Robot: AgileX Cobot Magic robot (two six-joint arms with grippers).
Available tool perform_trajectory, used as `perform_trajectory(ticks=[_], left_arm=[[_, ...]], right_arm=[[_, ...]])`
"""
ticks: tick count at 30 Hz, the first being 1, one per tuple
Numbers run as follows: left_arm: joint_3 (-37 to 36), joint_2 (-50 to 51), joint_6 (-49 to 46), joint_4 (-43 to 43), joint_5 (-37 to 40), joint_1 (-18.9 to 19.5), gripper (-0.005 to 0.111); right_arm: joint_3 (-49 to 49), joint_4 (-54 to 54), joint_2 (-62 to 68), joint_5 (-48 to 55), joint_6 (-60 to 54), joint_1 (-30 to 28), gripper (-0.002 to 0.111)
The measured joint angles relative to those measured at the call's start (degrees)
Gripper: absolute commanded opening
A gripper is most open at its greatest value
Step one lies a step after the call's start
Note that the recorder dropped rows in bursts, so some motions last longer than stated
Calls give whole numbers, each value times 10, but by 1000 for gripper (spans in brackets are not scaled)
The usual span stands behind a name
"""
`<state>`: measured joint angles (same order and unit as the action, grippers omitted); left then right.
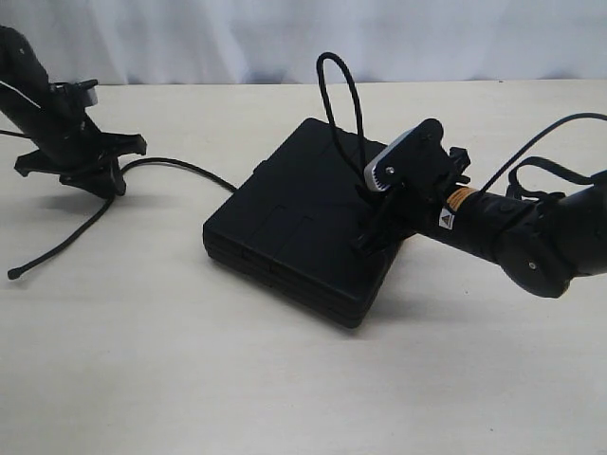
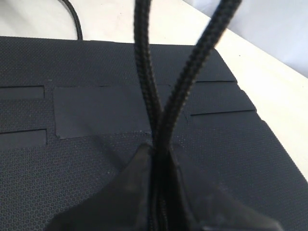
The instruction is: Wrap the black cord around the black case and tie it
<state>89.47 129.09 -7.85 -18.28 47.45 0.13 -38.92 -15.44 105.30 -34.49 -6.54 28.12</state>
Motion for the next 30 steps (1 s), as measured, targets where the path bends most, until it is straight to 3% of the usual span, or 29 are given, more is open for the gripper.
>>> perform_trajectory(ticks=[8, 11, 17, 20, 23, 30], left_arm=[[0, 0, -19, 19, -13, -20, 39], [0, 0, -11, 73, -16, -35, 39], [0, 0, 106, 216, -15, -57, 38], [1, 0, 126, 218, -9, -61, 23], [3, 4, 133, 202, -2, -61, 1], [11, 12, 133, 175, 15, -62, 0]], right_arm=[[0, 0, 0, 0, 0, 0, 4], [0, 0, 0, 0, 0, 0, 4], [0, 0, 0, 0, 0, 0, 4], [0, 0, 0, 0, 0, 0, 4], [0, 0, 0, 0, 0, 0, 4], [0, 0, 0, 0, 0, 0, 4]])
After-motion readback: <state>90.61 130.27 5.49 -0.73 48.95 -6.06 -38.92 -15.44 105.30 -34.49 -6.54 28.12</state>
